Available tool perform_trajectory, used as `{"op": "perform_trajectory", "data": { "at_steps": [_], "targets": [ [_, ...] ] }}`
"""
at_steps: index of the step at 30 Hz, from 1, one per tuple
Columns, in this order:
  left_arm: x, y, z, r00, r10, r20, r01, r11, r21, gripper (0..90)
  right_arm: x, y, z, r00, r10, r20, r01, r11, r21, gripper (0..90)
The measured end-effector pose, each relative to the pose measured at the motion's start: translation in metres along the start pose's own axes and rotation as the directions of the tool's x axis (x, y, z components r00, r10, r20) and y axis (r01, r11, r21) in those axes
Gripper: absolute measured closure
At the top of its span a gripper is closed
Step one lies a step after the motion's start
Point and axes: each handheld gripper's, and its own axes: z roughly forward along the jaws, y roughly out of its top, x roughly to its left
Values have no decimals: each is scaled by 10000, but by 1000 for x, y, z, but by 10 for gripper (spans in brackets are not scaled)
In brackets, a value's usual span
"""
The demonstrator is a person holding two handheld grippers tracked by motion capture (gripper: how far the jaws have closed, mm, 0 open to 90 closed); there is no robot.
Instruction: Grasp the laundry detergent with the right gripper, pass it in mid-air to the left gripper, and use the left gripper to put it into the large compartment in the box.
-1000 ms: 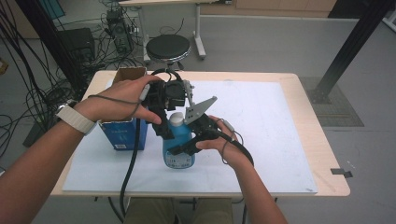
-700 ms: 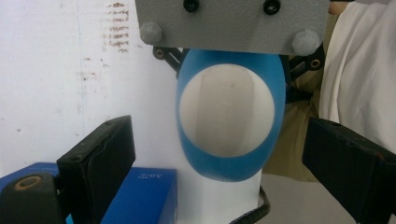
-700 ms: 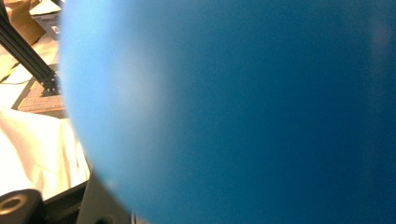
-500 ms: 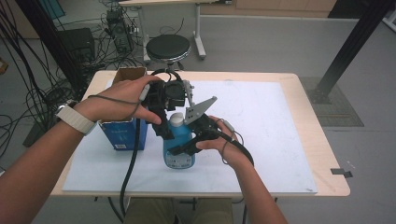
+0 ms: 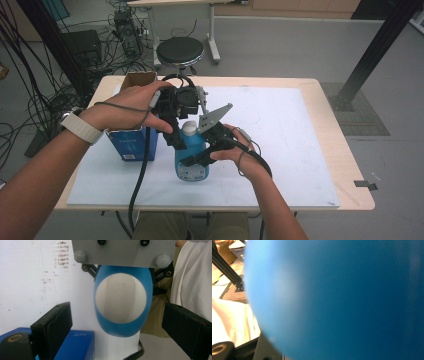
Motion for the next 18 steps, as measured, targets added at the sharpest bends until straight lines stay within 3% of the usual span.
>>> {"op": "perform_trajectory", "data": {
  "at_steps": [18],
  "targets": [
    [0,1,2,10000,-26,3,26,10000,-86,101,1,2,1,10000,-17,-43,17,10000,44,434]
  ]
}}
